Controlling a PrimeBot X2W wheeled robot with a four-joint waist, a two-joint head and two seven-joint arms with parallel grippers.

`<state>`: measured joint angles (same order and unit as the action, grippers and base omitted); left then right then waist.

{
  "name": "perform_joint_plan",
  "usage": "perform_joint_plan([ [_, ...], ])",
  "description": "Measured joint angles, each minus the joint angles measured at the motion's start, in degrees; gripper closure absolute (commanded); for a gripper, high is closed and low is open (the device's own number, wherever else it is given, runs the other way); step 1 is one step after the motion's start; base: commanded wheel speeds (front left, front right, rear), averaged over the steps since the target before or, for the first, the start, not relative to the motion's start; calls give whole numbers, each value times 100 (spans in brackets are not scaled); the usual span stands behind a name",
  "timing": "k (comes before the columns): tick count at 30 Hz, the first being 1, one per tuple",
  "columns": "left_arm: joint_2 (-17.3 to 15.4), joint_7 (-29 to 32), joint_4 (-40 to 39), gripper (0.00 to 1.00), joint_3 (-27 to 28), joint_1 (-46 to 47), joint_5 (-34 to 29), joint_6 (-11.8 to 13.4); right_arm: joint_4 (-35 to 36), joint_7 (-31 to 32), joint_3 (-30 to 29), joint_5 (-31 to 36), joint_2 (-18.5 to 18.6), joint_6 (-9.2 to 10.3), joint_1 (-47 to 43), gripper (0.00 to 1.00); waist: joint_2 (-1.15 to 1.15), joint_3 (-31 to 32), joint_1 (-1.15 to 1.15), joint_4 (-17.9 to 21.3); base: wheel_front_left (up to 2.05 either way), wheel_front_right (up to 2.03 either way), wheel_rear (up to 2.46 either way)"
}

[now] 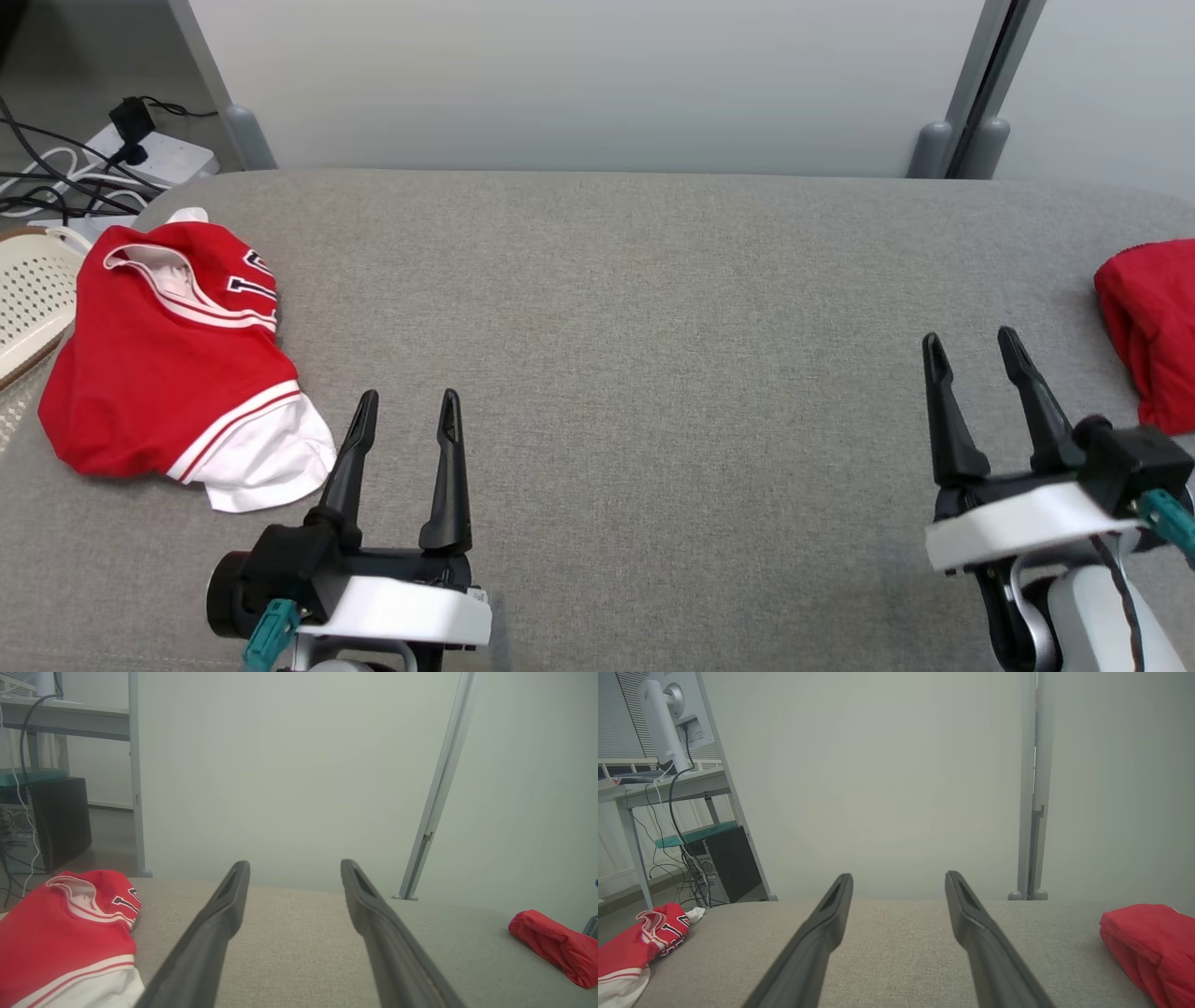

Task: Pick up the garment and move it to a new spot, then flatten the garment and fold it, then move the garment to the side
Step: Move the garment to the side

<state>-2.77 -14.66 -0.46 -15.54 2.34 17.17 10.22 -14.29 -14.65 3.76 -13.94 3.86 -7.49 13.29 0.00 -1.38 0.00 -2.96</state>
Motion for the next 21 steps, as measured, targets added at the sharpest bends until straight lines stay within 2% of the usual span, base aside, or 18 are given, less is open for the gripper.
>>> perform_joint_plan([
  [7, -3, 0, -166, 0, 149, -321, -69, -70, 806, -1, 261, -47, 62, -1, -826, 0, 0, 179, 0, -91, 0, 0, 0],
  [12, -3, 0, -253, 0, 162, -500, -315, -266, 960, 0, 129, -41, 14, 0, -1392, 0, 0, 282, 0, -81, 0, 0, 0],
  [21, -7, 0, -199, 0, 225, -767, -414, -354, 1138, 0, 2, -87, -116, 0, -1774, 0, 0, 357, 0, -20, 0, 0, 0],
])
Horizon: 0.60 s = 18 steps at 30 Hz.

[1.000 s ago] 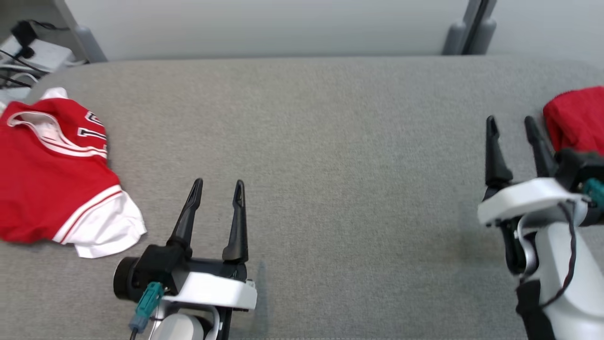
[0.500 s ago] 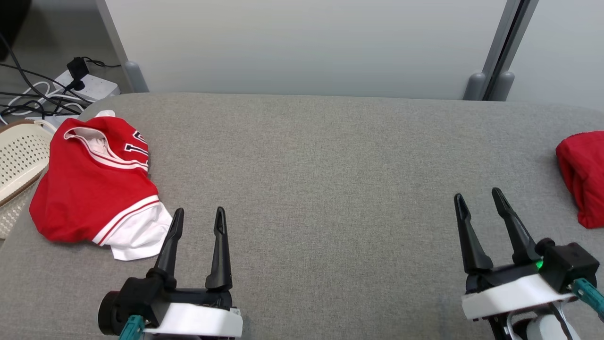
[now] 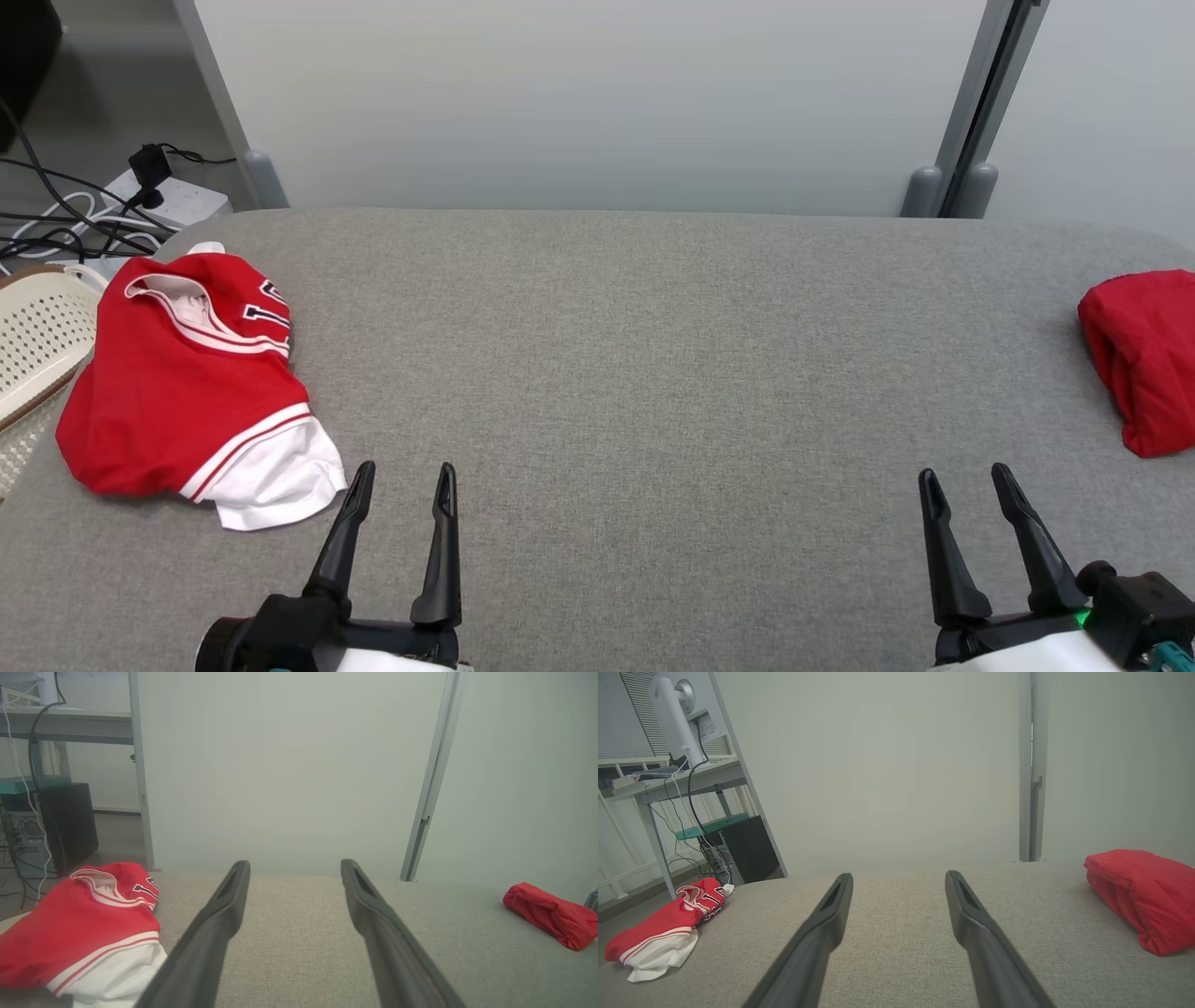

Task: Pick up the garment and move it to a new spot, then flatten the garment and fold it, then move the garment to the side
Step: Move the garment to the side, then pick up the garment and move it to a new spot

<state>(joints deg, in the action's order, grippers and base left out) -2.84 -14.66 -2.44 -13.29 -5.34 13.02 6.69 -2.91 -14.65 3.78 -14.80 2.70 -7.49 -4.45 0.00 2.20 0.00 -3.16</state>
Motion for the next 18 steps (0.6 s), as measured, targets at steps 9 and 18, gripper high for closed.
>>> perform_joint_plan([
  [9, 0, 0, 114, 0, 77, -65, -2, -44, 26, 0, 82, -32, -22, 0, -4, 0, 0, 54, 0, 56, 0, 0, 0],
  [18, 0, 0, 247, 0, 129, -120, -33, -67, 26, 0, 71, -32, -23, 0, -21, 0, 0, 51, 0, -4, 0, 0, 0],
])
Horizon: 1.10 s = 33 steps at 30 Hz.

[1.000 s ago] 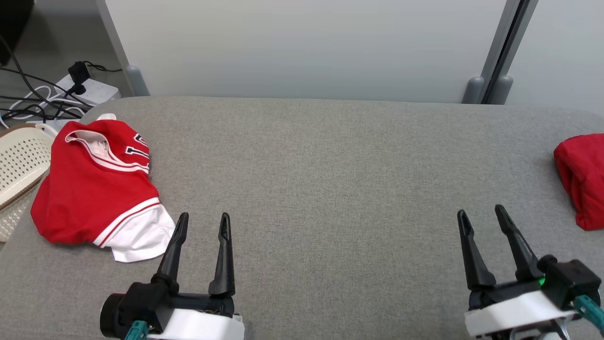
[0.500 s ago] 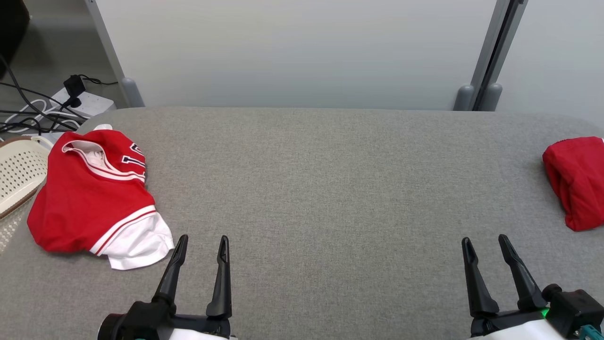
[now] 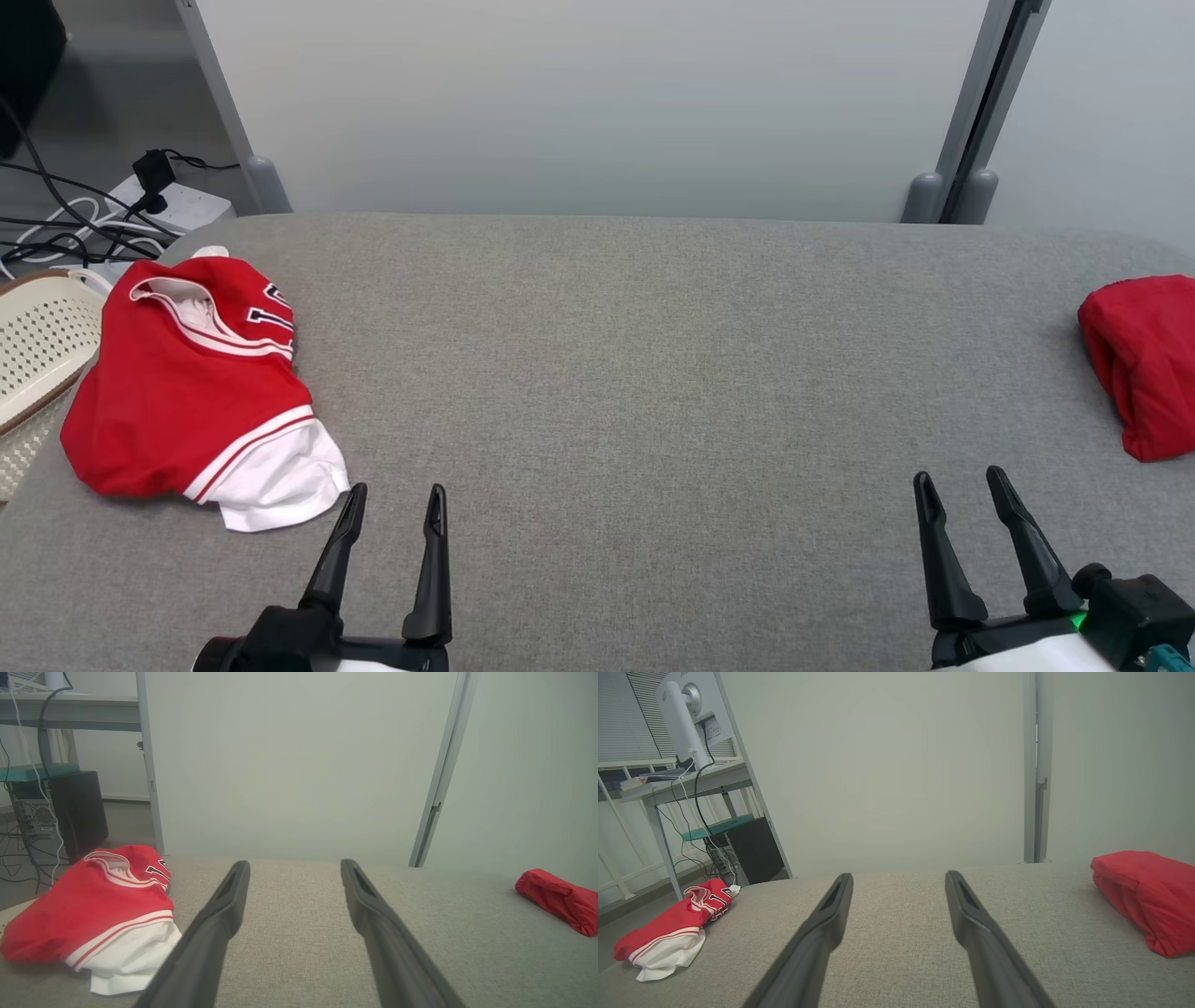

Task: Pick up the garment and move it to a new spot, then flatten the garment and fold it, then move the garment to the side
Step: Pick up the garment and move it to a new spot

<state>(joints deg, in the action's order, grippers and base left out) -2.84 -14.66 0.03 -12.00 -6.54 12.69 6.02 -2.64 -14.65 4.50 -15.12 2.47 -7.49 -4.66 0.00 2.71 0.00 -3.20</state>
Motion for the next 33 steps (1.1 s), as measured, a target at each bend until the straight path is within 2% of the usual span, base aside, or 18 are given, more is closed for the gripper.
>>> perform_joint_plan([
  [12, 0, 0, 27, 0, 25, -1, -52, 40, 0, 0, 123, -118, -3, 0, -67, 0, 0, 2, 0, -413, 0, 0, 0],
  [33, -2, 0, 7, 0, 80, 0, -47, 220, 33, 0, 231, -159, -7, 0, -131, 0, 0, -72, 0, -2019, 0, 0, 0],
])
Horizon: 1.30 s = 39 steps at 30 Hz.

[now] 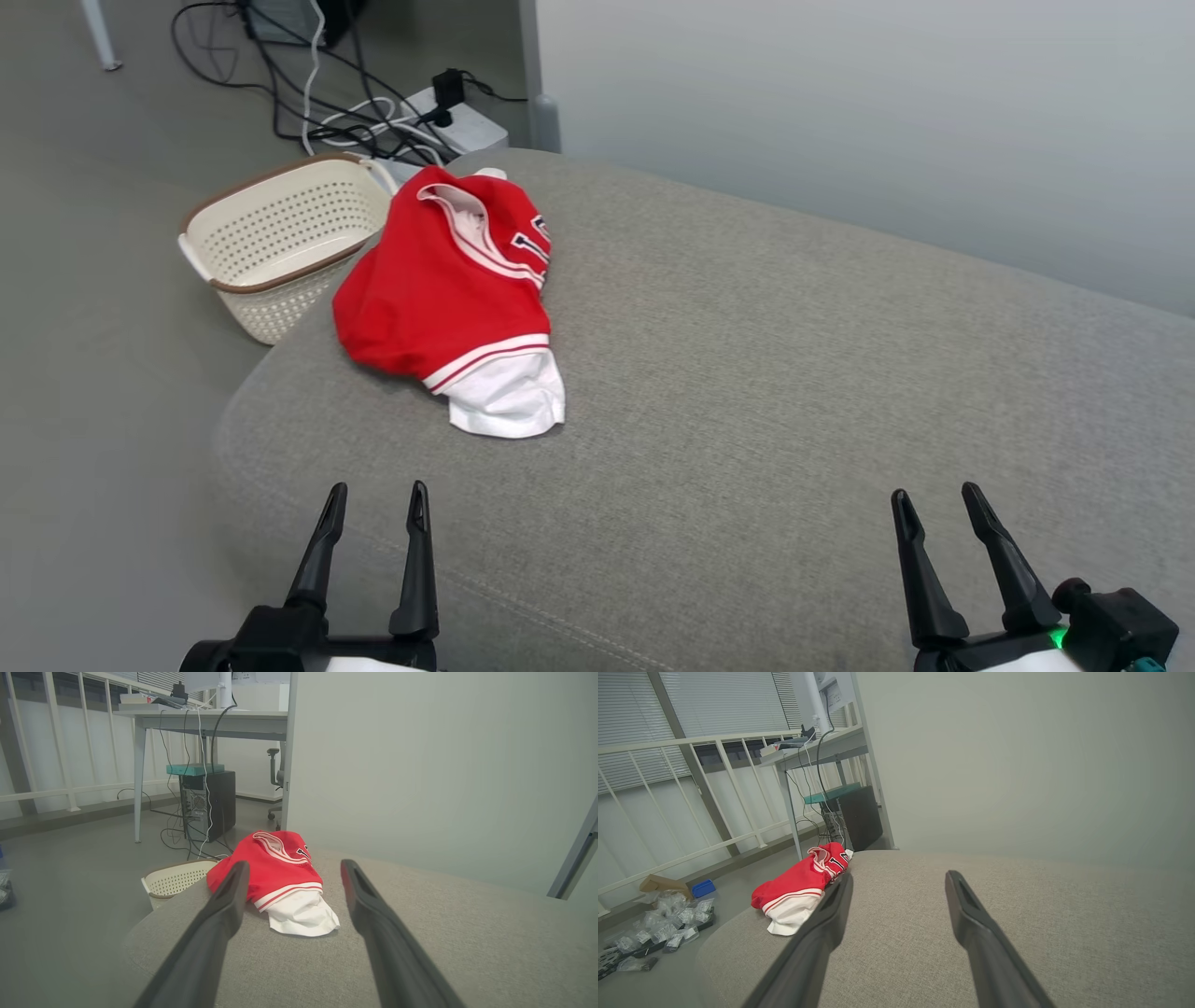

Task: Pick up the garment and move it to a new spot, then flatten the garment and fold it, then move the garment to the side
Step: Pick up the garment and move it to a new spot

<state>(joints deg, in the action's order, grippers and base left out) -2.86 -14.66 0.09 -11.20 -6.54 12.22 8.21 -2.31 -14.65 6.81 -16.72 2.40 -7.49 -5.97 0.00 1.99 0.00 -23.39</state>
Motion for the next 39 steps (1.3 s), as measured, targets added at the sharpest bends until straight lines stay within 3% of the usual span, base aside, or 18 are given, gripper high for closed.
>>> perform_joint_plan([
  [11, 0, 0, 13, 0, 19, 2, 112, 93, 18, 0, 5, 0, 22, 0, -5, 0, 0, -196, 0, -246, 0, 0, 0],
  [25, 35, 0, 703, 0, 113, 1206, 782, 499, 186, 0, 193, -4, 712, 0, 443, 0, 0, -1176, 0, -9, 0, 0, 0],
  [33, 104, 0, 1557, 0, 388, 2387, 1088, 486, 297, 0, 315, -3, 1133, 0, 1022, 0, 0, -1856, 0, 148, 0, 0, 0],
  [39, 156, 0, 2569, 0, 820, 3365, 1567, 205, 309, 0, 579, 4, 1457, 0, 1450, 0, 0, -2314, 0, 365, 0, 0, 0],
])
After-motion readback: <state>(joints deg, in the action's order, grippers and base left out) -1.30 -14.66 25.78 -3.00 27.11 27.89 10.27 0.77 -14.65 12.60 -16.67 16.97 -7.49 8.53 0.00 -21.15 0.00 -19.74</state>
